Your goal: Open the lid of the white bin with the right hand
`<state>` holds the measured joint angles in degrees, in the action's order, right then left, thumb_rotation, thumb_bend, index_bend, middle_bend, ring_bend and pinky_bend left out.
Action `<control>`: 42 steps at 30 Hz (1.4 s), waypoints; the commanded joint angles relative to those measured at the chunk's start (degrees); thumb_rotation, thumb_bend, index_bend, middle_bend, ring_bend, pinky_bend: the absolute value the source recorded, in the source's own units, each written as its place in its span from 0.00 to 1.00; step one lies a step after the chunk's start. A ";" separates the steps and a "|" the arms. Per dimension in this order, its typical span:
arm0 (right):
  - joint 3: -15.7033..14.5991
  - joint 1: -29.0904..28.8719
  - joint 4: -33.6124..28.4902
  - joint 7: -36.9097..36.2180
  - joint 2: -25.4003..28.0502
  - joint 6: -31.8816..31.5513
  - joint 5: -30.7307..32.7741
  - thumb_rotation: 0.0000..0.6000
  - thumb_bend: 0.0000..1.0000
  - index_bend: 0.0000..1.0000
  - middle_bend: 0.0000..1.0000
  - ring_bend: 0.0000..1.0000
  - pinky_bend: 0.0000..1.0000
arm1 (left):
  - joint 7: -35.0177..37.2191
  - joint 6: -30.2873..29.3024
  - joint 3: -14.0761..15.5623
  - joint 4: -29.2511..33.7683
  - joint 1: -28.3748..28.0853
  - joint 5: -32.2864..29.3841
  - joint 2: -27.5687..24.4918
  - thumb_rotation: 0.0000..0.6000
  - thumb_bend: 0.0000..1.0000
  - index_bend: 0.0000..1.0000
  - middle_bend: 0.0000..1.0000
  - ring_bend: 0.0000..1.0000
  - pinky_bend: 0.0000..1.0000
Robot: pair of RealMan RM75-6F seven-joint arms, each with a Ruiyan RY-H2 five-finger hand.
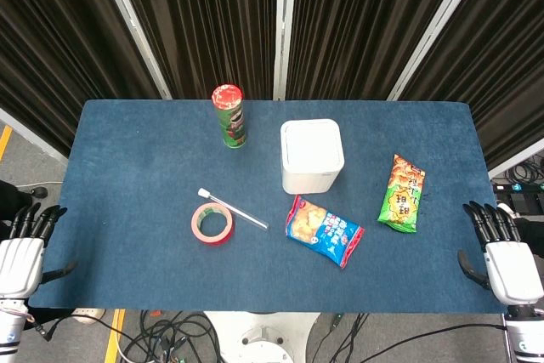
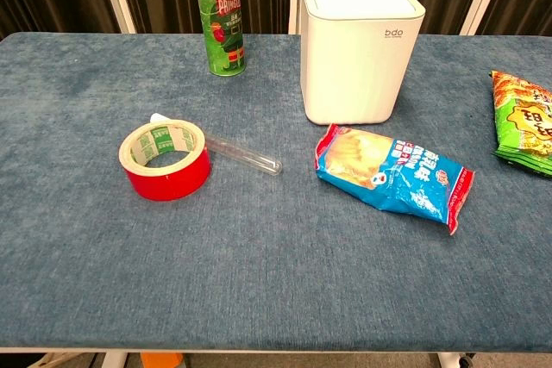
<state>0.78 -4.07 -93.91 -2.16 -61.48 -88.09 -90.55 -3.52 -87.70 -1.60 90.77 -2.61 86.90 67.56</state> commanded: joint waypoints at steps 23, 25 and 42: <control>11.81 -24.27 -10.35 5.64 3.43 27.66 4.30 1.00 0.32 0.07 0.10 0.00 0.00 | -0.45 -0.67 0.11 0.97 -0.02 1.00 -0.31 1.00 0.00 0.15 0.13 0.01 0.00; 13.99 -28.84 -10.17 7.61 2.38 33.84 9.48 1.00 0.32 0.09 0.12 0.00 0.00 | -0.07 -0.92 0.14 0.70 0.12 1.09 -0.28 1.00 0.00 0.15 0.13 0.01 0.00; 14.95 -44.28 -0.61 20.78 -9.85 45.01 29.70 1.00 0.32 0.24 0.21 0.00 0.00 | 1.83 -1.48 0.66 -1.12 1.23 0.63 0.03 1.00 0.00 0.15 0.13 0.01 0.00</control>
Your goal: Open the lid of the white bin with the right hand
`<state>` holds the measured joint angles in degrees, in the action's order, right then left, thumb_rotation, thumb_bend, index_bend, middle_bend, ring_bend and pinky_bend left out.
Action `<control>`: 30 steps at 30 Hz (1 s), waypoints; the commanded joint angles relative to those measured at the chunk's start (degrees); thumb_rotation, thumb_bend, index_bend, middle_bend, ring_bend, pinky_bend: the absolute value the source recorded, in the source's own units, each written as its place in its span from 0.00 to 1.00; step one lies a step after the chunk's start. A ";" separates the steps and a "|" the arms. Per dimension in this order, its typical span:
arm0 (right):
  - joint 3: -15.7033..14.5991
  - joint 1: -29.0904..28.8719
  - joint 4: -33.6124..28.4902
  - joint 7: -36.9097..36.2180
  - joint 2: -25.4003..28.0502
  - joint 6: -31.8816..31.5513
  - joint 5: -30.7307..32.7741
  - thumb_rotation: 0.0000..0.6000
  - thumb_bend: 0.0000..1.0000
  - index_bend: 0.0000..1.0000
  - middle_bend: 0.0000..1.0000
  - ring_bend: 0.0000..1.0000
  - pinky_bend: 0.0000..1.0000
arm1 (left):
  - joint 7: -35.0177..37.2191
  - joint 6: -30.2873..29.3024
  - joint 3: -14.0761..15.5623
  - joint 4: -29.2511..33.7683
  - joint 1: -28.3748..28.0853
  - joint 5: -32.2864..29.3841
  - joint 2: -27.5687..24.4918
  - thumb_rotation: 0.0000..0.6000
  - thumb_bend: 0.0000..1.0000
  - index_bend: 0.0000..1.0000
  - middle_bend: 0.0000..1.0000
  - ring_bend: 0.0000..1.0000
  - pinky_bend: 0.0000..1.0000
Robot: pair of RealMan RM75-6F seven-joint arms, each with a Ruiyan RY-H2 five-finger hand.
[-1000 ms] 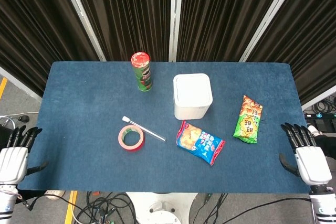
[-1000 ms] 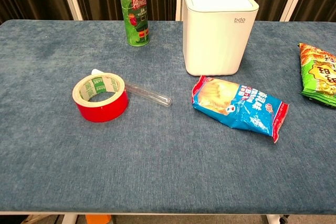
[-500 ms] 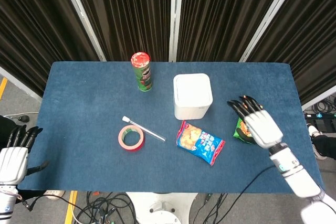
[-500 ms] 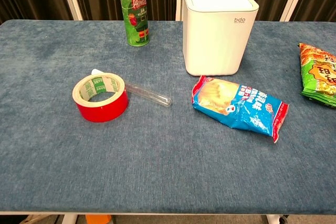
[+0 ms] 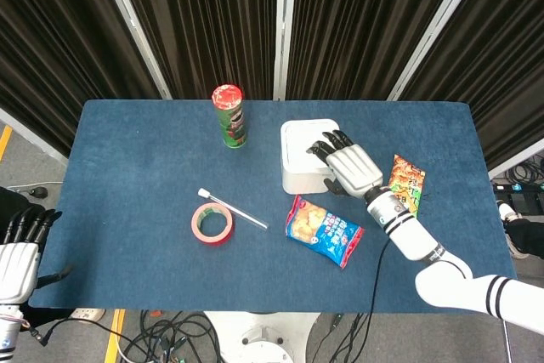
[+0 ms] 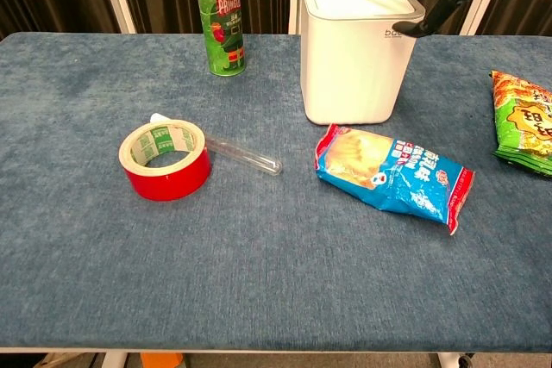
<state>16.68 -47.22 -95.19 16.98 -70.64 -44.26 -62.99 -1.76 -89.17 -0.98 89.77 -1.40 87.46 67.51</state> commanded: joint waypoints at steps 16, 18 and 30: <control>-2.39 3.73 -6.11 0.01 3.21 -13.87 -2.56 1.00 0.32 0.16 0.14 0.00 0.00 | 1.57 -0.16 -0.05 -1.58 0.19 0.24 0.58 1.00 0.00 0.15 0.13 0.01 0.00; -3.40 6.03 -7.38 0.21 4.84 -17.02 -4.46 1.00 0.32 0.13 0.11 0.00 0.00 | 1.76 0.03 -0.10 -1.80 0.05 0.26 0.68 1.00 0.00 0.15 0.13 0.01 0.00; -16.50 27.33 -7.90 -8.27 9.03 -38.26 -18.41 1.00 0.32 0.02 0.05 0.00 0.00 | 2.85 0.96 -0.32 -3.18 -0.52 0.05 1.41 1.00 0.00 0.15 0.13 0.01 0.00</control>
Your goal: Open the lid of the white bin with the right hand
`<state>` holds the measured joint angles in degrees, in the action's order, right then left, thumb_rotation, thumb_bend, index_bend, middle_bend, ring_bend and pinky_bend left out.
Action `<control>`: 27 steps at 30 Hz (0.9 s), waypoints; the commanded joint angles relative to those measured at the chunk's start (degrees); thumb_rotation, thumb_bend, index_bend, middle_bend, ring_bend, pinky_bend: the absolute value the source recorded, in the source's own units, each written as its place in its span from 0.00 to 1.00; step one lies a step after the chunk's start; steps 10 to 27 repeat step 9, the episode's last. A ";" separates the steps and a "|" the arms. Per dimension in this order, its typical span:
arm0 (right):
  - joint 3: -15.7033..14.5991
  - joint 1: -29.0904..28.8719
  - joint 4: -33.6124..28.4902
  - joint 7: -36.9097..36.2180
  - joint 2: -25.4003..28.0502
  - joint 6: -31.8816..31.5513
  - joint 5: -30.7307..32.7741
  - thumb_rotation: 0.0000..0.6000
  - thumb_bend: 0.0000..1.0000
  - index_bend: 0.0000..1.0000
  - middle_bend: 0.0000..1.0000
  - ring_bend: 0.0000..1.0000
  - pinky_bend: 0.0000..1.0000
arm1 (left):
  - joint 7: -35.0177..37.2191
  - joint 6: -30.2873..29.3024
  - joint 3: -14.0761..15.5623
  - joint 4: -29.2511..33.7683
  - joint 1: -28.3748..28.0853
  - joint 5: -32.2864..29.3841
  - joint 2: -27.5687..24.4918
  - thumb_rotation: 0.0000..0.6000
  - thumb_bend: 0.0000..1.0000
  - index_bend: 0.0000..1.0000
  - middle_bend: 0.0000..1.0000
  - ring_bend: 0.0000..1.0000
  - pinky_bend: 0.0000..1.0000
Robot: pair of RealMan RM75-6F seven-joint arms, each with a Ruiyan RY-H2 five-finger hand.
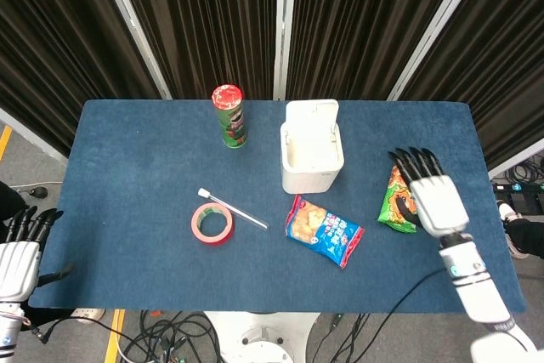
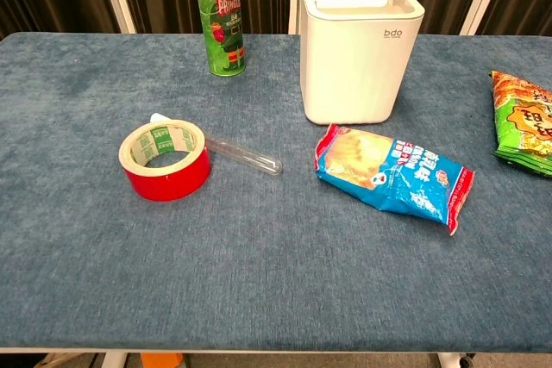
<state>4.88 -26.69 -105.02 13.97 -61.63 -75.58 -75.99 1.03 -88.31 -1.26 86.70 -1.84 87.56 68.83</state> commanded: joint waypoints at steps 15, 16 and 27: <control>-10.13 19.17 8.67 -11.87 -3.77 -20.62 -14.22 1.00 0.33 0.01 0.04 0.00 0.00 | -0.62 0.18 -0.40 -0.02 -0.31 -0.39 0.41 1.00 0.00 0.15 0.13 0.01 0.00; -10.13 19.17 8.67 -11.87 -3.77 -20.62 -14.22 1.00 0.33 0.01 0.04 0.00 0.00 | -0.62 0.18 -0.40 -0.02 -0.31 -0.39 0.41 1.00 0.00 0.15 0.13 0.01 0.00; -10.13 19.17 8.67 -11.87 -3.77 -20.62 -14.22 1.00 0.33 0.01 0.04 0.00 0.00 | -0.62 0.18 -0.40 -0.02 -0.31 -0.39 0.41 1.00 0.00 0.15 0.13 0.01 0.00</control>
